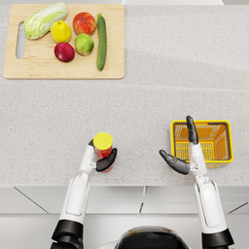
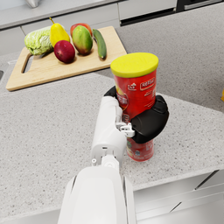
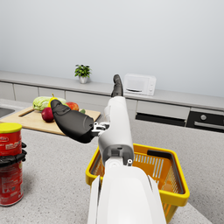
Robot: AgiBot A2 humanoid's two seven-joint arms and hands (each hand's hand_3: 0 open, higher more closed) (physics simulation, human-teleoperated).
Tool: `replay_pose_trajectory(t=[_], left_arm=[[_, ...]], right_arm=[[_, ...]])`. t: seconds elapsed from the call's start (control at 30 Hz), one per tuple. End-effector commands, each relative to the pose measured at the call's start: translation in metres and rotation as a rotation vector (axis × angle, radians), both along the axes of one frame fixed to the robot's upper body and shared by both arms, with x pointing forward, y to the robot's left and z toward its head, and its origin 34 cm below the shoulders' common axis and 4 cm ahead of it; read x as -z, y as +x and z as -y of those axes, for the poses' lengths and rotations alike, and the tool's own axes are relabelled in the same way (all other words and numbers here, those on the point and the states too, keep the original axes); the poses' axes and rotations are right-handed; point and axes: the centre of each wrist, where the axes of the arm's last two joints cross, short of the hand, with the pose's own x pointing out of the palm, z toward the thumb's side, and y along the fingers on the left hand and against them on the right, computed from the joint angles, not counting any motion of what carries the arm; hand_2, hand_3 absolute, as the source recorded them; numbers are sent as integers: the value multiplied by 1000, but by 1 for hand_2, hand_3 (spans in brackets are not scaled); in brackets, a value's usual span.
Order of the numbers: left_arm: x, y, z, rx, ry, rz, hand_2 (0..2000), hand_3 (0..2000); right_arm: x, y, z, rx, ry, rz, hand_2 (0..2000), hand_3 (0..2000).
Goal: Pick up the red potato chip and place it into the yellow basket
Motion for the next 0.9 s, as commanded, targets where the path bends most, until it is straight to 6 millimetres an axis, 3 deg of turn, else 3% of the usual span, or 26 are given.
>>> replay_pose_trajectory(t=[0.03,0.13,0.2,0.3,0.6,0.83,0.87,0.9], left_arm=[[-66,9,8,16,-62,237,2000,2000],[-129,10,32,137,-119,446,2000,2000],[-154,7,45,189,-147,533,2000,2000],[-176,-3,64,254,-178,616,2000,2000],[-185,-17,112,426,-208,641,2000,2000],[-172,-24,121,462,-177,602,2000,2000],[-172,-24,121,457,-173,604,2000,2000],[-173,-24,119,456,-167,608,2000,2000]], right_arm=[[2,1,-10,-32,-3,-7,0,0],[3,0,-22,-72,-2,-10,0,0],[2,-2,-32,-107,-2,-6,0,0],[-3,-1,-45,-143,9,5,0,0],[-6,6,-79,-231,24,0,0,0],[-11,11,-86,-236,29,10,0,0],[-11,12,-84,-229,30,9,1361,327],[-11,12,-84,-285,7,13,2000,653]])
